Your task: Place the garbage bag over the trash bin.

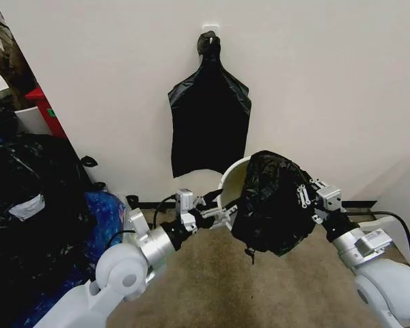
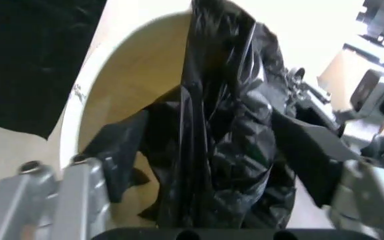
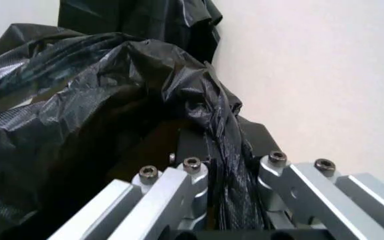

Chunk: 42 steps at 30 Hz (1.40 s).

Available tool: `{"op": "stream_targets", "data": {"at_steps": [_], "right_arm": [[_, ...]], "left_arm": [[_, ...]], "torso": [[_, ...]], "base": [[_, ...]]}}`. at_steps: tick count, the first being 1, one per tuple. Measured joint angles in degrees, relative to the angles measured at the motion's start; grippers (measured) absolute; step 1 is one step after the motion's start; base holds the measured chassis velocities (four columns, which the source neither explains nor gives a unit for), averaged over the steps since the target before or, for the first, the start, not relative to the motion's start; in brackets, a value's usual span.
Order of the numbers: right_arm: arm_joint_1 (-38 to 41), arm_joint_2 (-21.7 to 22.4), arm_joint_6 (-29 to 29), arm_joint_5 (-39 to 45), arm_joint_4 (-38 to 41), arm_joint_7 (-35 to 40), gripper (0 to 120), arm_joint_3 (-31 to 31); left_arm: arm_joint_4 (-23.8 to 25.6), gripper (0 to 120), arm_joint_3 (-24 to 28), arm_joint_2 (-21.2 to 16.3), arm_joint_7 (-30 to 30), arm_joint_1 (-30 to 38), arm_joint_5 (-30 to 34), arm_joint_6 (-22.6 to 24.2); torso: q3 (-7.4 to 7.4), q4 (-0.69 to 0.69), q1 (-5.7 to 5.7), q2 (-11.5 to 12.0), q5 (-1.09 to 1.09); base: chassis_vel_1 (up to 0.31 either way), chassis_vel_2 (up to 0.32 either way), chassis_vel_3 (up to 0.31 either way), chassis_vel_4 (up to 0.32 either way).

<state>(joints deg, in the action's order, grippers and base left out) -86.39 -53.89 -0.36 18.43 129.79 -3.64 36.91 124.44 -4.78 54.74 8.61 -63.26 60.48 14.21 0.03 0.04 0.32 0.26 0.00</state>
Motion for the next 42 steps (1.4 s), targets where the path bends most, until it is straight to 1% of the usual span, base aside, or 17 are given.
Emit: {"op": "stream_targets", "data": {"at_steps": [1, 3, 4, 7, 8, 9, 10, 11, 13, 19, 25, 30, 31, 32, 37, 39, 42], "right_arm": [[-0.01, 0.00, 0.02, 0.02, 0.03, 0.00, 4, -0.01], [-0.01, 0.00, 0.06, 0.03, 0.03, 0.02, 4, -0.03], [-0.01, 0.00, 0.06, 0.03, 0.03, 0.02, 4, -0.03], [0.16, -0.06, 0.10, 0.01, 0.03, 0.11, 4, -0.24], [0.25, -0.13, 0.11, -0.06, 0.02, 0.19, 4, -0.36], [0.31, -0.18, 0.12, -0.13, 0.01, 0.25, 4, -0.48], [0.39, -0.31, 0.21, -0.29, 0.01, 0.36, 4, -0.67], [0.39, -0.31, 0.21, -0.29, 0.01, 0.36, 4, -0.67], [0.41, -0.45, 0.38, -0.44, 0.01, 0.48, 4, -0.88], [0.33, -0.37, 0.46, -0.45, 0.05, 0.70, 4, -0.89], [0.58, -0.55, 0.56, -0.37, 0.05, 0.84, 4, -1.20], [0.64, -0.81, 0.57, -0.22, 0.06, 0.90, 4, -1.38], [0.63, -0.82, 0.57, -0.17, 0.07, 0.94, 4, -1.38], [0.63, -0.82, 0.57, -0.17, 0.07, 0.94, 4, -1.38], [0.57, -0.82, 0.58, 0.34, 0.07, 1.31, 4, -1.31], [0.51, -0.86, 0.58, 0.42, 0.07, 1.37, 4, -1.19], [0.30, -1.04, 0.50, 0.41, 0.03, 1.34, 4, -0.76]], "left_arm": [[0.01, 67, 0.07, -0.14, 0.54, -0.03, -0.71, 0.08], [0.12, 62, 0.11, -0.39, 1.53, -0.11, -1.69, 0.28], [0.12, 62, 0.11, -0.39, 1.53, -0.11, -1.69, 0.28], [0.66, 47, 0.31, -0.97, 3.38, -0.03, -3.28, 0.85], [0.69, 45, 0.48, -1.06, 3.52, 0.18, -3.40, 0.93], [0.69, 46, 0.66, -1.10, 3.58, 0.48, -3.49, 0.97], [0.65, 51, 1.04, -1.08, 3.56, 1.03, -3.53, 1.06], [0.65, 51, 1.04, -1.08, 3.56, 1.03, -3.53, 1.06], [0.11, 56, 2.17, -0.75, 2.90, 2.38, -3.54, 1.21], [-0.85, 53, 5.11, 0.03, 1.24, 4.72, -3.98, 1.21], [-1.51, 47, 6.00, 0.30, 0.16, 5.63, -4.38, 1.64], [-2.46, 26, 6.45, 0.44, -1.41, 6.19, -4.44, 1.40], [-2.56, 23, 6.46, 0.47, -1.55, 6.23, -4.44, 1.35], [-2.56, 23, 6.46, 0.47, -1.55, 6.23, -4.44, 1.35], [-2.67, 1, 6.14, 0.51, -2.23, 6.01, -4.13, 0.58], [-2.67, 0, 5.66, 0.58, -2.32, 5.71, -4.05, 0.20], [-2.09, 0, 2.91, 1.30, -2.71, 4.64, -3.09, -0.30]], "torso": [[0.00, 0.00, 0.00, 0.00, 0.00], [0.00, 0.00, 0.00, 0.00, -0.01], [0.00, 0.00, 0.00, 0.00, -0.01], [0.00, -0.01, 0.00, 0.00, -0.01], [0.00, -0.01, 0.00, 0.00, -0.01], [0.00, -0.01, 0.00, 0.00, -0.01], [0.00, -0.01, 0.00, 0.00, -0.01], [0.00, -0.01, 0.00, 0.00, -0.01], [0.00, 0.00, 0.00, 0.00, -0.01], [0.00, 0.00, 0.00, 0.00, -0.01], [0.00, 0.00, 0.00, 0.00, -0.01], [0.00, 0.00, 0.00, 0.00, -0.01], [0.00, 0.00, 0.00, 0.00, -0.01], [0.00, 0.00, 0.00, 0.00, -0.01], [0.00, 0.00, 0.00, 0.00, -0.01], [0.00, 0.00, 0.00, 0.00, -0.01], [0.00, 0.00, 0.00, 0.00, 0.00]], "base": [[0.000, 0.000, 0.000, 0.000], [0.000, 0.000, 0.000, 0.000], [0.000, 0.000, 0.000, 0.000], [0.000, 0.000, 0.000, 0.000], [0.000, 0.000, 0.000, 0.000], [0.000, 0.000, 0.000, 0.000], [0.000, 0.000, 0.000, 0.000], [0.000, 0.000, 0.000, 0.000], [0.000, 0.000, 0.000, 0.000], [0.000, 0.000, 0.000, 0.000], [0.000, 0.000, 0.000, 0.000], [0.000, 0.000, 0.000, 0.000], [0.000, 0.000, 0.000, 0.000], [0.000, 0.000, 0.000, 0.000], [0.000, 0.000, 0.000, 0.000], [0.000, 0.000, 0.000, 0.000], [0.000, 0.000, 0.000, 0.000]]}}
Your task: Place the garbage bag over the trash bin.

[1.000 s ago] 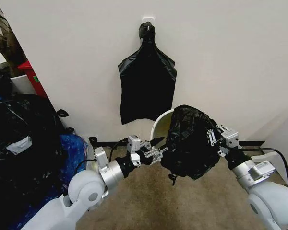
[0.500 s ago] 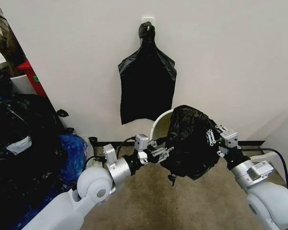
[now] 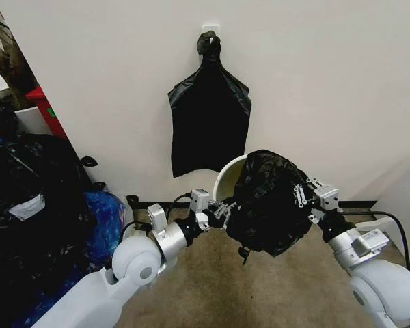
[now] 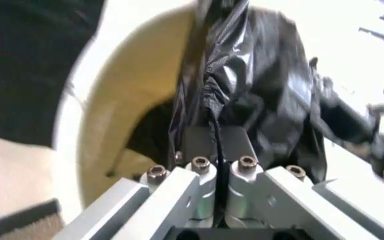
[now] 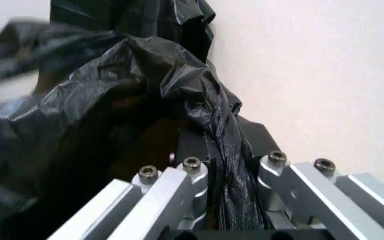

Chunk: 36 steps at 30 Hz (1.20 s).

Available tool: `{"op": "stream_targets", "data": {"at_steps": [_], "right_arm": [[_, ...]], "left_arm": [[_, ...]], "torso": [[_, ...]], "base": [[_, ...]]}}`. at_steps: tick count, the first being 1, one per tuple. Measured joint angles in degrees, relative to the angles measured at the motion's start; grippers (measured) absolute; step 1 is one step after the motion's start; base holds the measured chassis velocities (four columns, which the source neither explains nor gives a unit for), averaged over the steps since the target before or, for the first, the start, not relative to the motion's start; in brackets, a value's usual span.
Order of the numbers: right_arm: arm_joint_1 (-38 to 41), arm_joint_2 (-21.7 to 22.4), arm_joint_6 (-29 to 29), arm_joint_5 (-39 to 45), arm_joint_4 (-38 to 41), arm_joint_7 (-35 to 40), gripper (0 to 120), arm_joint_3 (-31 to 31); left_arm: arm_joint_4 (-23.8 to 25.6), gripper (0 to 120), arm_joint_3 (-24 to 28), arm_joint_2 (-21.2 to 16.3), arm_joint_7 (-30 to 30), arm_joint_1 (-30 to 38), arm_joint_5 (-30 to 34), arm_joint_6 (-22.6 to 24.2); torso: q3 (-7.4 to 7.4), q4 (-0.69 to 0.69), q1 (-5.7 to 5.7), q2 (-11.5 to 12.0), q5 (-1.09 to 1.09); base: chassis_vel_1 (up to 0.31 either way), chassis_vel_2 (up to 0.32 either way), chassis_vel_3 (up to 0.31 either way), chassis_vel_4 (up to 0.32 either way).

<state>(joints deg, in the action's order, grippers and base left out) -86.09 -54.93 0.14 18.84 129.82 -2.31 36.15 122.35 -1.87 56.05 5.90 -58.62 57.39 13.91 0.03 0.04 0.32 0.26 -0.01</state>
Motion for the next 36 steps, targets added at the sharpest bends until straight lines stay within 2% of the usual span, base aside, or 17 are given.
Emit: {"op": "stream_targets", "data": {"at_steps": [6, 9, 16, 22, 30, 36], "right_arm": [[-0.45, -0.39, -1.43, -1.18, -0.98, -0.94, 4, 0.55], [-0.19, -0.37, -2.83, -2.13, -2.31, -1.86, 4, 0.88], [-0.85, 0.30, -3.74, 2.27, -1.16, -5.28, 4, 1.78], [-1.01, 0.68, -6.35, 4.70, -1.68, -11.07, 4, 3.09], [-0.14, 1.58, -7.10, 7.33, -4.39, -13.14, 4, 4.72], [1.05, 1.64, -7.50, 7.07, -7.28, -13.11, 4, 4.84]], "left_arm": [[2.29, 0, -4.40, -0.16, -0.97, -2.28, 3.42, -1.01], [3.15, 0, -5.04, -0.32, -1.56, -3.73, 4.49, -1.49], [1.31, 0, -5.27, -0.35, -1.76, -4.74, 4.65, -2.47], [0.77, 0, -5.41, -0.11, -2.59, -4.16, 8.00, -2.55], [3.99, 0, -6.19, -0.74, -2.21, -7.82, 9.71, -2.80], [5.35, 0, -6.37, -1.29, -1.15, -7.46, 9.77, -3.08]], "torso": [[-0.01, -0.01, 0.00, 0.00, 0.00], [-0.01, 0.00, 0.00, 0.00, -0.01], [-0.01, 0.00, 0.00, 0.00, 0.01], [0.00, 0.01, 0.00, 0.00, -0.02], [0.00, -0.01, 0.00, 0.00, -0.01], [0.00, 0.00, 0.00, 0.00, -0.01]], "base": [[0.000, 0.000, 0.000, 0.000], [0.000, 0.000, 0.000, 0.000], [0.000, 0.000, 0.000, 0.000], [0.000, 0.000, 0.000, 0.000], [0.000, 0.000, 0.000, 0.000], [0.000, 0.000, 0.000, 0.000]]}}
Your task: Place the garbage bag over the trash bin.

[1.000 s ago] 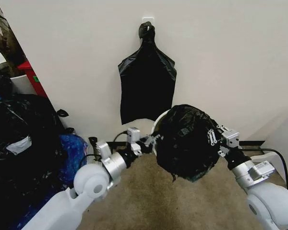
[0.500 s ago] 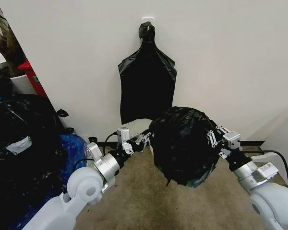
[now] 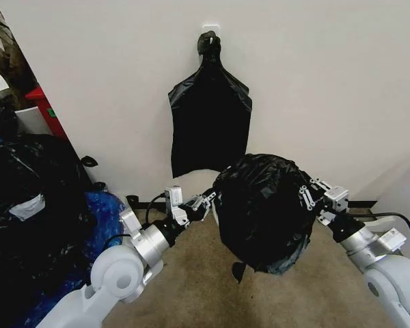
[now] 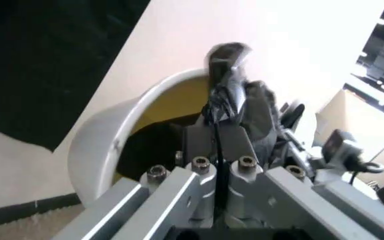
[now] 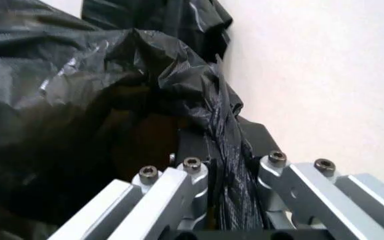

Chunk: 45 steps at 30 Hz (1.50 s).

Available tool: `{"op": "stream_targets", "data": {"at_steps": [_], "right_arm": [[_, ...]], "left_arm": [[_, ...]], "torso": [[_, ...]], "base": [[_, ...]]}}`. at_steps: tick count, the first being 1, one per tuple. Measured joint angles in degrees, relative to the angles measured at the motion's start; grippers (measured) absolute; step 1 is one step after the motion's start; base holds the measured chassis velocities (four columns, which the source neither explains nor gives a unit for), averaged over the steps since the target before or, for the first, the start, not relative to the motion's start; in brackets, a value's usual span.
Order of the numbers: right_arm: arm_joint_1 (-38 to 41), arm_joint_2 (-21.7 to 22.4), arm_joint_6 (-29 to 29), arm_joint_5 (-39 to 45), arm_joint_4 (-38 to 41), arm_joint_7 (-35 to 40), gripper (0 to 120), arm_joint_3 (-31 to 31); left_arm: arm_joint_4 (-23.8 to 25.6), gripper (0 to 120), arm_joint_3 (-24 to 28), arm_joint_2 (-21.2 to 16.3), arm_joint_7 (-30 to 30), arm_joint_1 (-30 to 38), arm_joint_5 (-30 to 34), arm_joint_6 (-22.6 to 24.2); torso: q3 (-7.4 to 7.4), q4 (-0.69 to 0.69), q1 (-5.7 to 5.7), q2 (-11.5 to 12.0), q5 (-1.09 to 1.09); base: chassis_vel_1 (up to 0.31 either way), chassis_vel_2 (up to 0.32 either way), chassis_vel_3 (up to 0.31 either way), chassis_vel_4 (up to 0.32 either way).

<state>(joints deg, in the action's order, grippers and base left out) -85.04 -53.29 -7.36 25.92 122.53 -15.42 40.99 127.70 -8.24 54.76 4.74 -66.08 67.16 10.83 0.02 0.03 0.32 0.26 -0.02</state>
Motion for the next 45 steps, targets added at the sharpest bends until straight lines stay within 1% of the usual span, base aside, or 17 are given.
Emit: {"op": "stream_targets", "data": {"at_steps": [5, 7, 11, 15, 18, 23, 32, 35, 38, 41, 45], "right_arm": [[0.13, -0.04, -0.44, -0.32, -1.30, 0.00, 4, 0.14], [-0.10, 0.14, -0.60, 0.05, -1.55, -0.19, 4, 0.78], [-0.09, 0.49, -0.69, 0.81, -1.90, -0.46, 4, 1.27], [-0.01, 0.83, -1.07, 1.82, -2.35, -1.60, 4, 1.59], [-0.07, 0.83, -1.20, 2.39, -2.06, -2.44, 4, 1.57], [-0.12, 0.93, -1.53, 3.68, -0.94, -6.98, 4, 1.61], [-0.48, 1.00, -1.44, 5.13, -0.70, -10.59, 4, 2.10], [-1.06, 0.97, -0.49, 6.73, 0.37, -13.79, 4, 2.84], [-1.14, 0.92, -0.39, 7.21, 0.59, -14.72, 4, 2.92], [-1.76, 0.91, 0.41, 8.81, 1.35, -18.43, 4, 3.94], [-2.21, 0.94, 0.98, 10.03, 2.06, -20.19, 4, 4.25]], "left_arm": [[-0.89, 0, 0.15, 0.22, -0.70, 0.80, 0.33, -0.08], [-2.45, 0, 0.10, 0.42, -1.24, 1.02, 0.50, -0.34], [-3.44, 0, 0.08, 0.82, -1.69, 1.08, 0.95, -0.51], [-4.56, 0, -0.16, 1.08, -2.23, 1.83, 2.83, -0.57], [-5.30, 0, -0.29, 1.16, -2.30, 2.28, 3.09, -0.62], [-6.78, 0, -1.10, 1.20, -2.34, 3.30, 3.73, -0.71], [-7.95, 0, -2.62, 0.78, -1.59, 2.92, 5.13, -0.71], [-9.11, 0, -2.87, 0.83, -1.07, 2.75, 5.34, -0.69], [-9.32, 0, -2.86, 0.92, -0.94, 2.61, 5.35, -0.68], [-9.78, 0, -2.68, 0.98, -0.71, 2.18, 5.27, -0.66], [-10.00, 0, -2.68, 1.11, -0.73, 2.09, 5.27, -0.62]], "torso": [[0.00, 0.00, 0.00, 0.00, 0.00], [0.00, 0.00, 0.00, 0.00, 0.00], [0.01, 0.00, 0.00, 0.00, 0.02], [0.00, 0.00, 0.00, 0.00, 0.01], [0.01, 0.00, 0.00, 0.00, 0.01], [0.01, 0.00, 0.00, 0.00, 0.01], [0.00, 0.00, 0.00, 0.00, 0.00], [0.00, 0.01, 0.00, 0.00, 0.03], [0.00, 0.00, 0.00, 0.00, 0.02], [0.00, 0.00, 0.00, 0.00, 0.02], [0.00, 0.01, 0.00, 0.00, 0.01]], "base": [[0.000, 0.000, 0.000, 0.000], [0.000, 0.000, 0.000, 0.000], [0.000, 0.000, 0.000, 0.000], [0.000, 0.000, 0.000, 0.000], [0.000, 0.000, 0.000, 0.000], [0.000, 0.000, 0.000, 0.000], [0.000, 0.000, 0.000, 0.000], [0.000, 0.000, 0.000, 0.000], [0.000, 0.000, 0.000, 0.000], [0.000, 0.000, 0.000, 0.000], [0.000, 0.000, 0.000, 0.000]]}}
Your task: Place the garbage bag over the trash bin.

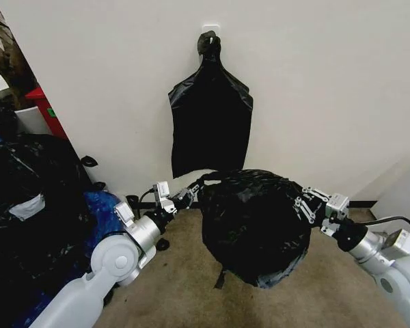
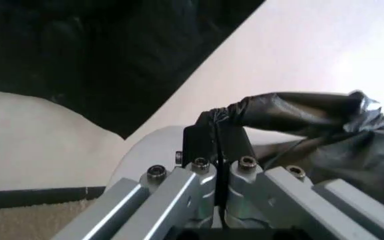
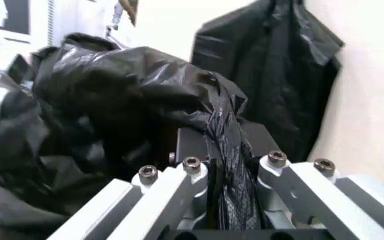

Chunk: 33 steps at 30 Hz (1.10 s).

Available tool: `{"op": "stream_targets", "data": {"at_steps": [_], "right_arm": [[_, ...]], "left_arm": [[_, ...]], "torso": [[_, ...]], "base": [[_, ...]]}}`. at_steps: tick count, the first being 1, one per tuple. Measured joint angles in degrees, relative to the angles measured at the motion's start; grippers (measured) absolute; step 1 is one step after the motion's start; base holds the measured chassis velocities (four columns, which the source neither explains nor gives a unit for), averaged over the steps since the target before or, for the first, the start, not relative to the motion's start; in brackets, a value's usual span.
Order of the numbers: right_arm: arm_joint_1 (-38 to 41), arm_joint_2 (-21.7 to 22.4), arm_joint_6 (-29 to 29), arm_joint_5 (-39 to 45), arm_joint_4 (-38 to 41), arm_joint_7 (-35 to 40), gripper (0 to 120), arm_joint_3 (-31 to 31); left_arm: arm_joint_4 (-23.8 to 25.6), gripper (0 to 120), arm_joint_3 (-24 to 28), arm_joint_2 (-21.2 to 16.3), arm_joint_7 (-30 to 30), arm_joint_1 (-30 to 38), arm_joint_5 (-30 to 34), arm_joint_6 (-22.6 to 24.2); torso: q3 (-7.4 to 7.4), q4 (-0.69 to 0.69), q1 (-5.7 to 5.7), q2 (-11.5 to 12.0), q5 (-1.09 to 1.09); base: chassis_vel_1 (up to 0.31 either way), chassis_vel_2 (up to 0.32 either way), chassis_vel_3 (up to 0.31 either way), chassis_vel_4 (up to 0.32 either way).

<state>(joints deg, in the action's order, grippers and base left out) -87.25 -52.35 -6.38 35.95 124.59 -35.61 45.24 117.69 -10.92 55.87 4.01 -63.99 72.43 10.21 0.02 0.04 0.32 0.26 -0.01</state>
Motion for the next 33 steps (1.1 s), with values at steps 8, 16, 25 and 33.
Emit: {"op": "stream_targets", "data": {"at_steps": [8, 16, 25, 33], "right_arm": [[-0.30, -0.03, 1.95, 4.95, 1.93, -0.75, 4, -0.31], [0.17, 0.41, 6.38, 15.19, 4.82, 7.13, 4, -0.76], [1.35, -0.47, 6.36, 13.01, 3.61, 12.76, 4, -1.73], [1.99, -0.64, 4.68, 8.08, -1.41, 14.89, 4, -0.05]], "left_arm": [[-0.77, 0, -0.05, 0.43, 0.55, -2.36, -1.76, -0.04], [-0.28, 0, 0.29, 1.26, 1.60, -5.27, -4.64, -0.94], [1.44, 12, 0.24, 0.54, -0.34, -3.87, -10.20, -3.12], [2.65, 40, -0.60, -0.42, 2.27, -6.29, -14.93, -3.28]], "torso": [[0.00, -0.01, 0.00, 0.00, 0.00], [0.00, -0.02, 0.00, 0.00, 0.00], [0.00, -0.01, 0.00, 0.00, -0.01], [0.00, 0.00, 0.00, 0.00, 0.01]], "base": [[0.000, 0.000, 0.000, 0.000], [0.000, 0.000, 0.000, 0.000], [0.000, 0.000, 0.000, 0.000], [0.000, 0.000, 0.000, 0.000]]}}
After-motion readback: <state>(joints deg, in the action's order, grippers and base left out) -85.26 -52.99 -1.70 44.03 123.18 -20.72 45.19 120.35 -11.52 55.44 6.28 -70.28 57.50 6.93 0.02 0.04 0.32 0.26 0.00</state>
